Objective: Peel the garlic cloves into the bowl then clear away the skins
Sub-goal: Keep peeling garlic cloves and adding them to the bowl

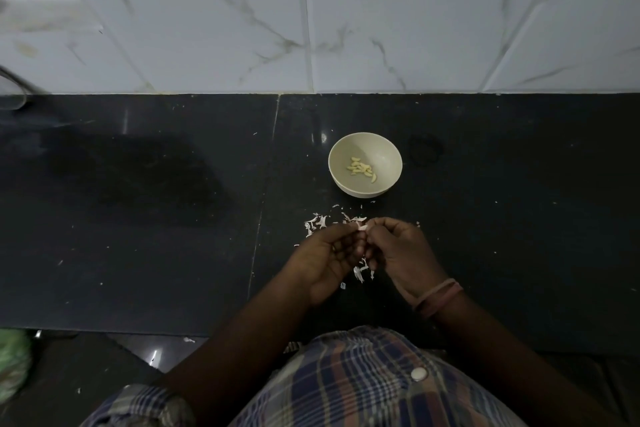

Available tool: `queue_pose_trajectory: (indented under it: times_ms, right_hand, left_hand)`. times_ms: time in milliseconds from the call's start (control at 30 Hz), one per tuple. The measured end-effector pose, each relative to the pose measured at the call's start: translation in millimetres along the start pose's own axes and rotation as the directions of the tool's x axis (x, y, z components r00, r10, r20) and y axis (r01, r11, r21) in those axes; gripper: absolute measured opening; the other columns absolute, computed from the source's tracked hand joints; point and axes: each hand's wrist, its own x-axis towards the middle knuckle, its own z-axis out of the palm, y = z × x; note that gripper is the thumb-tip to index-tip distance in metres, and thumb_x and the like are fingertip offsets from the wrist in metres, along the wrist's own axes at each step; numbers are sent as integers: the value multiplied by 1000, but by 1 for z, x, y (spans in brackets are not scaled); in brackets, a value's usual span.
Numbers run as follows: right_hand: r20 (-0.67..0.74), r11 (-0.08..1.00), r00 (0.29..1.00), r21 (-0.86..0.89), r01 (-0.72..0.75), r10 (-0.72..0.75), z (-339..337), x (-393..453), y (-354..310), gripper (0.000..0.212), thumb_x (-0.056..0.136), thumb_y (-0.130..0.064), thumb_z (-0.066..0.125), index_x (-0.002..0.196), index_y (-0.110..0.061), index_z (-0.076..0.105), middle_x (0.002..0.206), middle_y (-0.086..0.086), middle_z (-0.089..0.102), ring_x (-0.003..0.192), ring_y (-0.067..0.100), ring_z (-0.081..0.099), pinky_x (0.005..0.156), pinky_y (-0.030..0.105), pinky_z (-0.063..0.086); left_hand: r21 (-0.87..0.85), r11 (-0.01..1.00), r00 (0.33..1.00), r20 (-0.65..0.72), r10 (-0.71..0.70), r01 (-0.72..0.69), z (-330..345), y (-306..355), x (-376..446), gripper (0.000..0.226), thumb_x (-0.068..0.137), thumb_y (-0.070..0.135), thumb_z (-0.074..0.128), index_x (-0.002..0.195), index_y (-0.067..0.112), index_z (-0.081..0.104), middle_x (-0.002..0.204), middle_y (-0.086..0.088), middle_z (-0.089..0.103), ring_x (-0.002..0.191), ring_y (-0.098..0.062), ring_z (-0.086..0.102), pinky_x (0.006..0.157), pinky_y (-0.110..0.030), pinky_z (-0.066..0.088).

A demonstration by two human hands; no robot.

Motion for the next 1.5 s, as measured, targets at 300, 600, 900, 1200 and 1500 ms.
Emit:
queue_pose_trajectory:
  times_ms: [300, 600, 900, 1200, 1500]
  right_hand:
    - [-170, 984, 982, -169, 56, -85, -9, 2, 4, 27, 100, -10, 50, 84, -10, 71, 73, 7, 72, 60, 13, 63, 52, 27, 50]
    - [-128, 841, 929, -480, 249, -348, -8, 5, 3, 12, 86, -9, 75, 89, -20, 73, 83, -7, 72, 76, 2, 67, 70, 18, 52]
    - [-125, 838, 926, -480, 259, -357, -1, 2, -1, 3, 86, -18, 75, 86, -21, 77, 77, -8, 74, 74, 3, 70, 71, 26, 58]
    - [-142, 845, 935, -487, 220, -326, 3, -1, -1, 6, 83, -20, 76, 82, -21, 71, 74, -5, 72, 69, 9, 68, 66, 30, 57]
    - [-109, 811, 933, -534, 237, -344, 1, -2, -4, 6, 81, -17, 75, 79, -20, 70, 71, -7, 69, 65, 1, 62, 59, 13, 45]
  left_hand:
    - [-154, 988, 1000, -11, -19, 17, 0, 2, 2, 9, 95, 3, 64, 90, -1, 70, 79, -12, 72, 65, -14, 72, 60, -19, 60]
    - [-106, 988, 994, -17, 110, -111, -3, -4, 9, 6, 95, 3, 62, 94, 1, 68, 85, -14, 74, 70, -15, 72, 62, -20, 59]
    - [-66, 988, 991, -24, 135, -137, 2, -11, 10, 13, 94, 7, 65, 86, 10, 75, 81, -5, 73, 73, -10, 68, 69, -18, 58]
    - [-7, 950, 950, -20, 313, -313, 8, -19, 7, 8, 93, 0, 63, 95, -3, 69, 95, -25, 71, 87, -30, 73, 85, -33, 61]
    - [-19, 964, 964, -20, 265, -266, 4, -19, 11, 18, 90, 3, 66, 107, -3, 69, 106, -23, 68, 96, -27, 68, 89, -31, 57]
